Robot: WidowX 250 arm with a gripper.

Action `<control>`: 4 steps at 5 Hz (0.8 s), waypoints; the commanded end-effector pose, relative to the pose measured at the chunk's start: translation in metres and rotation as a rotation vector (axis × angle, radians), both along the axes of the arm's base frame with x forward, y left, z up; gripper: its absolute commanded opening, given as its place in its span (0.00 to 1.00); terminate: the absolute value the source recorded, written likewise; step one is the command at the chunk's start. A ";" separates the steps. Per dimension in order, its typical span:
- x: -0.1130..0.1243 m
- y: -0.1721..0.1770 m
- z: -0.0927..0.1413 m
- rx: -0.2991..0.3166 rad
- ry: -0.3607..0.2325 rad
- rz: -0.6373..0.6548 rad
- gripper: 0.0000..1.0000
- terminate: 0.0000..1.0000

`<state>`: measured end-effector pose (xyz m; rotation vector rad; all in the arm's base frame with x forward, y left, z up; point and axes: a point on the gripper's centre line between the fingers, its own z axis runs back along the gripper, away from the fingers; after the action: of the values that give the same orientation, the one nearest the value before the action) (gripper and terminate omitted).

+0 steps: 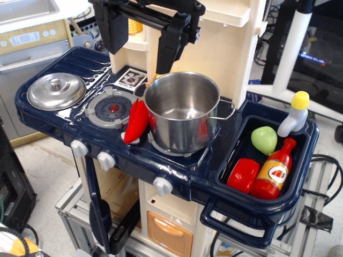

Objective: Put lid on pot or pan

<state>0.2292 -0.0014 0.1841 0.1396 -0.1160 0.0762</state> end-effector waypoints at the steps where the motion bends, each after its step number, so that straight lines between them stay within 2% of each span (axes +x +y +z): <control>1: 0.000 0.000 0.000 0.000 0.000 0.000 1.00 0.00; 2: 0.009 0.043 0.005 0.089 -0.008 -0.123 1.00 0.00; 3: 0.018 0.087 -0.008 0.169 -0.019 -0.203 1.00 0.00; 4: 0.033 0.127 -0.033 0.158 -0.077 -0.217 1.00 0.00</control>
<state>0.2623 0.1348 0.1297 0.2502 -0.1884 -0.1512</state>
